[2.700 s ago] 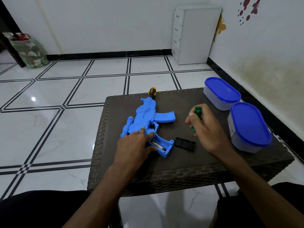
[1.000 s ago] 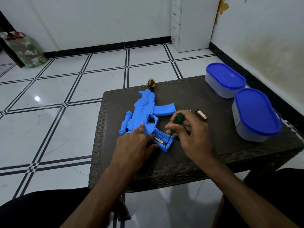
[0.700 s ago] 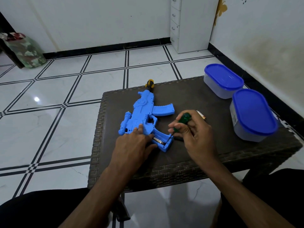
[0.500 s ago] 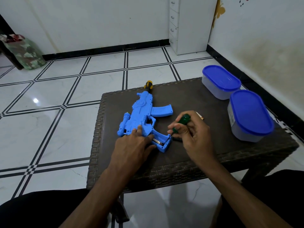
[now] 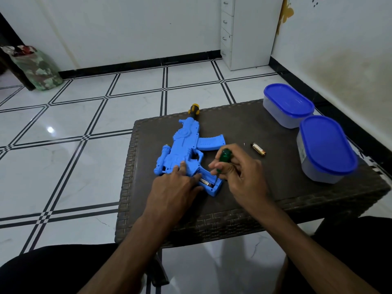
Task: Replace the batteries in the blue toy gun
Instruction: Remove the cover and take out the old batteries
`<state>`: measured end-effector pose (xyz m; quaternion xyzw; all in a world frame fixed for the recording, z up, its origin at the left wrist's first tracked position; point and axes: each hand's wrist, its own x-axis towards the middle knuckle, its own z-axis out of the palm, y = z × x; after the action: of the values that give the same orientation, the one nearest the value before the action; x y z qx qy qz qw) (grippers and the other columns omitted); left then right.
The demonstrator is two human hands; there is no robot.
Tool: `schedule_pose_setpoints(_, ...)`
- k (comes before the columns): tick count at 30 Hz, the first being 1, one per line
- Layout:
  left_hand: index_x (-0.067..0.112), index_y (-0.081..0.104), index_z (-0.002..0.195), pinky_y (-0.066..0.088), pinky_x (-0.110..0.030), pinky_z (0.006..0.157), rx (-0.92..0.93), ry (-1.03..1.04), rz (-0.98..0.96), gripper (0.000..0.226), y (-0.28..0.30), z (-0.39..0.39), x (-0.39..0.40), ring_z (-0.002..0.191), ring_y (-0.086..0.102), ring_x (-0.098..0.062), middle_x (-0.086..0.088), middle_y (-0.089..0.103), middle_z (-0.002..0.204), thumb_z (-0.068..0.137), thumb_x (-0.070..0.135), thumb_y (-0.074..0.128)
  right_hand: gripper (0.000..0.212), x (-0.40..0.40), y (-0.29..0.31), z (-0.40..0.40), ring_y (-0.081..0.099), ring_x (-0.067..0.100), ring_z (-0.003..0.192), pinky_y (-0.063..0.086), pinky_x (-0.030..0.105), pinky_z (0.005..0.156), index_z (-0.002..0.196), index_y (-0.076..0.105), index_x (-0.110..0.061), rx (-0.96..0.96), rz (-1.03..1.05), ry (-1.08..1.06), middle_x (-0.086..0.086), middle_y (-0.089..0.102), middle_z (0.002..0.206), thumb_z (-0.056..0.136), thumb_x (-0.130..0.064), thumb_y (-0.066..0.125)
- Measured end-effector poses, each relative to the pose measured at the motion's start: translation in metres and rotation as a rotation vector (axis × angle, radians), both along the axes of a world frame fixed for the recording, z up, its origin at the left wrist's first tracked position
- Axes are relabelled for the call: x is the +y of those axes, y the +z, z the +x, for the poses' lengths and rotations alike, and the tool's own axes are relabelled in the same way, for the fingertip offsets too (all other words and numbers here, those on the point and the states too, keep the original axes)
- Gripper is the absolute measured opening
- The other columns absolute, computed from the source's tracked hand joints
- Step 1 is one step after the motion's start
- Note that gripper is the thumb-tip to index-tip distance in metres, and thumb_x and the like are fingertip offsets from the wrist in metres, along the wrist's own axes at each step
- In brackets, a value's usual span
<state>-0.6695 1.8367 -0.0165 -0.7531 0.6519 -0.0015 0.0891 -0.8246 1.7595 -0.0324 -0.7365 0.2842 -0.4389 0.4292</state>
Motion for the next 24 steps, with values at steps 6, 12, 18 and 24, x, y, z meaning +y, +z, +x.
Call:
schedule_pose_setpoints(6,0.044,0.035,0.144,0.049,-0.035,0.080,0.002,0.002,-0.006,0.047,-0.003,0.001,-0.001,0.127,0.049,-0.023,-0.008,0.022,0.159,0.099,0.056,0.028,0.013,0.004,0.000,-0.001,0.075,0.018,0.082,0.060,0.054,0.069,0.094,0.057,-0.019,-0.081,0.032,-0.012,-0.001,0.073,0.086,0.097,-0.031,0.059)
schedule_pose_setpoints(12,0.044,0.033,0.145,0.048,-0.034,0.079,-0.007,0.005,-0.013,0.047,0.000,0.000,0.000,0.127,0.049,-0.023,-0.008,0.021,0.159,0.099,0.055,0.029,0.016,0.007,-0.001,0.001,0.072,0.024,0.075,0.057,0.055,0.064,0.096,0.055,-0.022,-0.036,-0.035,-0.057,-0.004,0.071,0.085,0.099,-0.038,0.054)
schedule_pose_setpoints(18,0.041,0.034,0.145,0.049,-0.037,0.084,0.022,0.018,-0.026,0.049,-0.002,0.001,0.000,0.129,0.047,-0.023,-0.006,0.021,0.159,0.099,0.056,0.031,0.008,-0.004,0.023,-0.010,0.067,0.017,0.074,0.056,0.046,0.067,0.098,0.050,-0.010,-0.020,-0.092,-0.050,-0.001,0.065,0.078,0.103,-0.011,0.045)
schedule_pose_setpoints(24,0.043,0.030,0.146,0.050,-0.036,0.088,0.106,0.026,-0.116,0.053,-0.005,0.008,0.003,0.129,0.049,-0.019,0.002,0.028,0.157,0.096,0.057,0.038,0.019,-0.022,0.032,-0.013,0.058,0.010,0.064,0.052,0.044,0.062,0.086,0.043,-0.022,0.518,-0.183,0.070,-0.004,0.060,0.074,0.095,-0.028,0.058)
